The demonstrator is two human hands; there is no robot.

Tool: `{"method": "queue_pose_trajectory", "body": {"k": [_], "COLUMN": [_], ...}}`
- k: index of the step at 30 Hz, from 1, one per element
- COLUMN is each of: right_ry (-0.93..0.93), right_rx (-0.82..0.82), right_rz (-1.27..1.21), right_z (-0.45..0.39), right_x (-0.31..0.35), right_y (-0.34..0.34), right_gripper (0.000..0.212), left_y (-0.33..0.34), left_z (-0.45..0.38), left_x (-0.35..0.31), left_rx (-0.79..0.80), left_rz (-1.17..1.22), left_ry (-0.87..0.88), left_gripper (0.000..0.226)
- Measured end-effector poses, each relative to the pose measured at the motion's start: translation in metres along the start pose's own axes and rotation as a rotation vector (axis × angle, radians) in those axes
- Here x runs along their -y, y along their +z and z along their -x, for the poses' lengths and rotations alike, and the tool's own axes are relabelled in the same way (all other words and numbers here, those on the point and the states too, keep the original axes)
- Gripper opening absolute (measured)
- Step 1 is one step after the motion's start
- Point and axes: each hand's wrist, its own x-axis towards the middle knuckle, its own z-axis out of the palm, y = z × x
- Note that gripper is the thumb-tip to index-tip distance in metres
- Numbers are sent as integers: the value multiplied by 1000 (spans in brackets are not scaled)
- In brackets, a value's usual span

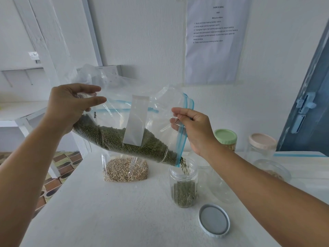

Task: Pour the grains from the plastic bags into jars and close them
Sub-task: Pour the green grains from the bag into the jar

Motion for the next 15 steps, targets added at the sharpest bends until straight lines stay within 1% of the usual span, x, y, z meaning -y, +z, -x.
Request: {"method": "queue_pose_trajectory", "body": {"k": [8, 15], "right_ry": [-6, -12], "right_rx": [0, -7], "right_rz": [2, -2], "right_z": [-2, -2], "right_x": [4, 7], "right_y": [2, 2], "right_gripper": [23, 24], "left_y": [-3, -2], "left_z": [-4, -9], "left_x": [2, 1], "left_rx": [5, 4], "left_rz": [3, 10], "left_ry": [-10, 17], "left_gripper": [33, 36]}}
